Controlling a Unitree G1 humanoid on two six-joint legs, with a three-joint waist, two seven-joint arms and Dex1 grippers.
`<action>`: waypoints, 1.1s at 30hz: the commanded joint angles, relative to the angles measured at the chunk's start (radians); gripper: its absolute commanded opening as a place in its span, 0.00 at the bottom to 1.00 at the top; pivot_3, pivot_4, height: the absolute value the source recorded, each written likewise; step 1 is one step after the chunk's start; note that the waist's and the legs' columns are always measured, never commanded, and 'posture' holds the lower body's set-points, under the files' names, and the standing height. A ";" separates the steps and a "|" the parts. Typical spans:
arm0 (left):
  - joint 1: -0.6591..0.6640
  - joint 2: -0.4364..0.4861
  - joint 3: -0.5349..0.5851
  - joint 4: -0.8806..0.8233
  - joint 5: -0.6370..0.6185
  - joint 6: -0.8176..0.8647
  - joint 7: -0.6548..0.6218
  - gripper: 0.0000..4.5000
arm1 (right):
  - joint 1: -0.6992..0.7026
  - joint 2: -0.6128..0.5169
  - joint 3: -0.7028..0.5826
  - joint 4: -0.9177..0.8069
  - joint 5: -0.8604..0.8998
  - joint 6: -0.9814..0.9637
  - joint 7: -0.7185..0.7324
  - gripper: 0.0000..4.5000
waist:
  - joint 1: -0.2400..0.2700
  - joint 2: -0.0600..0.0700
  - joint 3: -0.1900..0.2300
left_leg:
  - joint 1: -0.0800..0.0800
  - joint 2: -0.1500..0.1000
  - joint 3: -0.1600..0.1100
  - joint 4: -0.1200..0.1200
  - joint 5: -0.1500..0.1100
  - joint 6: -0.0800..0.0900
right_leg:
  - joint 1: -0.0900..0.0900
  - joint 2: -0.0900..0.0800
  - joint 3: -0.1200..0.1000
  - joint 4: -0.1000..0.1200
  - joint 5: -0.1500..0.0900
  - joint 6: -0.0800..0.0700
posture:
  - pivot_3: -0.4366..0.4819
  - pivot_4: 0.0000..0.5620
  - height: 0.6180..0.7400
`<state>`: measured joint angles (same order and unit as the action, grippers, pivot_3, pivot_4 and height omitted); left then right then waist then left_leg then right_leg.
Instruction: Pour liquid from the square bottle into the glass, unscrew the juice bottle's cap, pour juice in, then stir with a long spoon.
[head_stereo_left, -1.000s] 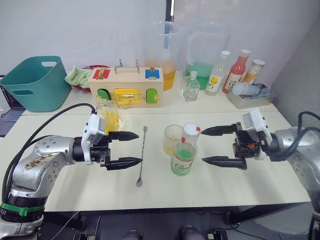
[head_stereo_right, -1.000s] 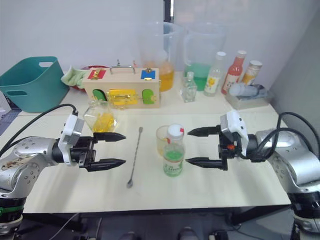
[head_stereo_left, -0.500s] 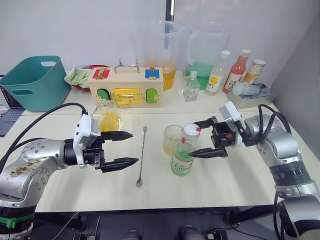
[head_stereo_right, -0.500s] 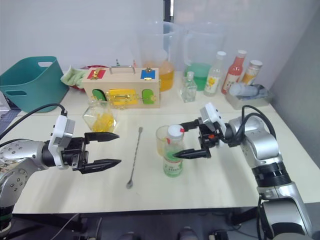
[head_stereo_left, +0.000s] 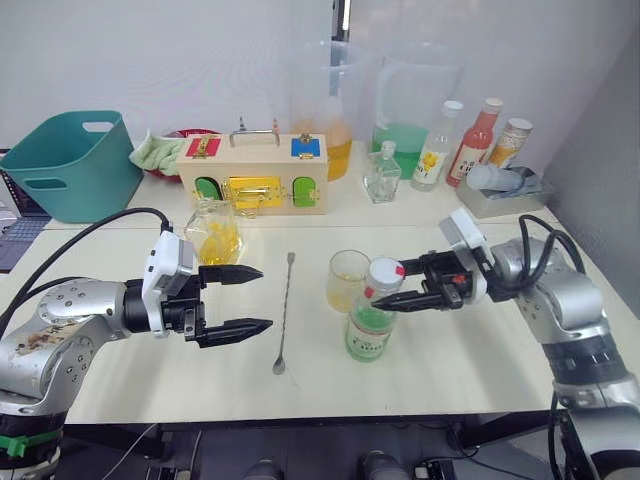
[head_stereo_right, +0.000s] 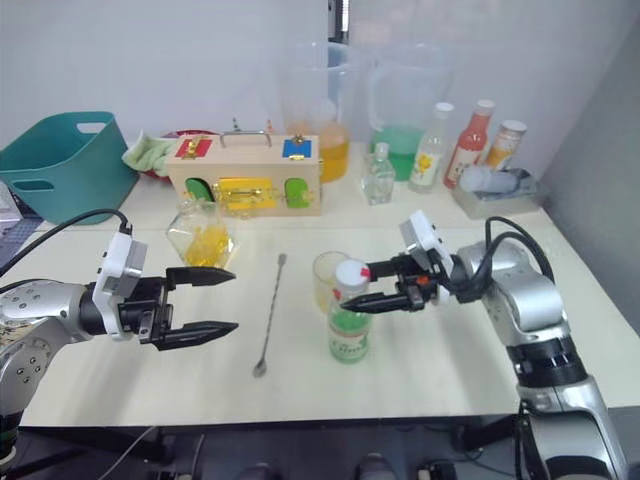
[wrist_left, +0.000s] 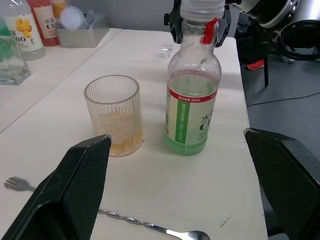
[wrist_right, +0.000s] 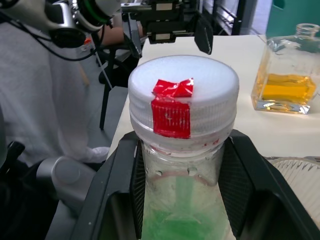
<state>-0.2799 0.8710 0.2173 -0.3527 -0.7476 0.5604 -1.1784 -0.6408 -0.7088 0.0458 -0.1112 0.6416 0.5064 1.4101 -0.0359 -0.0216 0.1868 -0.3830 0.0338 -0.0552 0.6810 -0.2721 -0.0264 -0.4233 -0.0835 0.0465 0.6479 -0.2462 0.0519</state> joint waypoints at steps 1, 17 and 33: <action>-0.027 -0.003 0.000 -0.003 -0.010 -0.024 -0.016 1.00 | 0.009 -0.012 -0.084 -0.133 0.086 0.070 -0.087 0.33 | -0.001 0.000 0.000 | 0.000 0.000 0.000 0.000 0.000 0.000 | 0.000 0.000 0.000 0.000 0.000 0.000 | 0.48 0.27 1.00; -0.244 -0.091 -0.181 0.193 0.063 -0.076 -0.154 1.00 | 0.310 0.067 -0.163 -0.649 0.153 0.296 -0.778 0.33 | 0.015 0.000 0.000 | 0.000 0.000 0.000 0.000 0.000 0.000 | 0.000 0.001 0.000 0.000 0.000 0.000 | 0.48 0.27 1.00; -0.246 -0.093 -0.173 0.182 0.071 -0.068 -0.151 1.00 | 0.373 0.078 -0.094 -0.639 0.115 0.239 -0.817 0.33 | 0.015 0.000 0.000 | 0.001 0.000 0.000 0.000 0.000 0.000 | 0.001 0.001 0.000 0.000 0.000 0.000 | 0.48 0.27 1.00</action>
<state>-0.5200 0.7745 0.0204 -0.1423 -0.6697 0.5000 -1.3330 -0.2686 -0.6212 -0.0513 -0.7398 0.7580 0.7643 0.5769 -0.0212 -0.0217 0.1867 -0.3821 0.0338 -0.0555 0.6814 -0.2718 -0.0266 -0.4220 -0.0828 0.0468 0.6475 -0.2463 0.0519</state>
